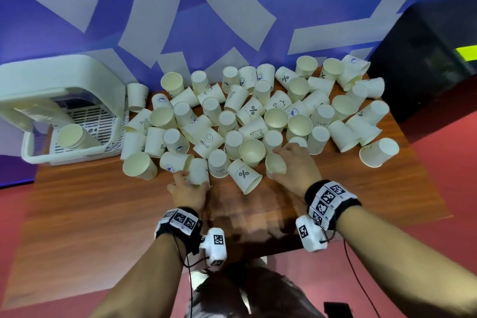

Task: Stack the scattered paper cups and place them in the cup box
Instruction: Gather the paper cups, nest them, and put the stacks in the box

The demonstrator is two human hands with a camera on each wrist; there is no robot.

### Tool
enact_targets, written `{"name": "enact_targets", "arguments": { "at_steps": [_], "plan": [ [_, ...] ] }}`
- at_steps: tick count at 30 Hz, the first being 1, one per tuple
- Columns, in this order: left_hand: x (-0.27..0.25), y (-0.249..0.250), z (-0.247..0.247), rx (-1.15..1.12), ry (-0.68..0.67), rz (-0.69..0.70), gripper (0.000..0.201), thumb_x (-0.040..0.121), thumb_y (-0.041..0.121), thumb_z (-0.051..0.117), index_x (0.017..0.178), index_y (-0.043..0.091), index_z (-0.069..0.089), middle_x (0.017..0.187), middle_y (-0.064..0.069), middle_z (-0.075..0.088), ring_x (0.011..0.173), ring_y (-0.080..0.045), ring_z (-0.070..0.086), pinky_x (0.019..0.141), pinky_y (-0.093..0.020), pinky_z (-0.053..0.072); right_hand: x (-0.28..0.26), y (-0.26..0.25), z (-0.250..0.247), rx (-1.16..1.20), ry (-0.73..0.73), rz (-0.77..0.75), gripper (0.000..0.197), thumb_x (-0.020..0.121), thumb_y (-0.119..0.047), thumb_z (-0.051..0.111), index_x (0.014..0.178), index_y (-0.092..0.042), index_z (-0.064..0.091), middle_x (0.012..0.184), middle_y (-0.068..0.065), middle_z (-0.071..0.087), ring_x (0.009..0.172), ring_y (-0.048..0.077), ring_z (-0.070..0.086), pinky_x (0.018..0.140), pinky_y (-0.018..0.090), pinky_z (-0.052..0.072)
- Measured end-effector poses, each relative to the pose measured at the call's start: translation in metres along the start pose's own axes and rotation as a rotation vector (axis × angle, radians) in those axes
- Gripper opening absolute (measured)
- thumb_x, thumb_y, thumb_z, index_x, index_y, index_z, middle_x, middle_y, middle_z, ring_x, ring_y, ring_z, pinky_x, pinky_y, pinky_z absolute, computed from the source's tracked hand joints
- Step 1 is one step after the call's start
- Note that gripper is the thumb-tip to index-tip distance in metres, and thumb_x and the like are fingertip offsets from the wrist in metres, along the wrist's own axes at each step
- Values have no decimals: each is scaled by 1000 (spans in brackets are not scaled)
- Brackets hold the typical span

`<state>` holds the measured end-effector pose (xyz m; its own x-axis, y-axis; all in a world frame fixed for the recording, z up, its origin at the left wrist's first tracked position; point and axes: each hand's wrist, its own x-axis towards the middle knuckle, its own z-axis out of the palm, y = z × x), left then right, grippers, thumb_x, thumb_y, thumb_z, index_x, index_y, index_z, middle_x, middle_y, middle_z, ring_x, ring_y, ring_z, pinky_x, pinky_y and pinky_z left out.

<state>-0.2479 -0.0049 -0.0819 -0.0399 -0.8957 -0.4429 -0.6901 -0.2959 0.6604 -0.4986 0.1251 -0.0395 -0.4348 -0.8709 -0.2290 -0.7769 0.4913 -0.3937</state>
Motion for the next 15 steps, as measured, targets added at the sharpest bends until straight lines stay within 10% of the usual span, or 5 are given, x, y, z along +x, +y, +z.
{"name": "enact_targets", "arguments": {
  "at_steps": [15],
  "plan": [
    [-7, -3, -22, 43, -8, 19, 55, 75, 27, 73, 123, 22, 46, 114, -5, 36, 104, -33, 51, 99, -37, 43, 6, -12, 7, -46, -111, 58, 59, 84, -30, 63, 140, -27, 44, 140, 3, 40, 121, 28, 40, 98, 41, 42]
  ]
}}
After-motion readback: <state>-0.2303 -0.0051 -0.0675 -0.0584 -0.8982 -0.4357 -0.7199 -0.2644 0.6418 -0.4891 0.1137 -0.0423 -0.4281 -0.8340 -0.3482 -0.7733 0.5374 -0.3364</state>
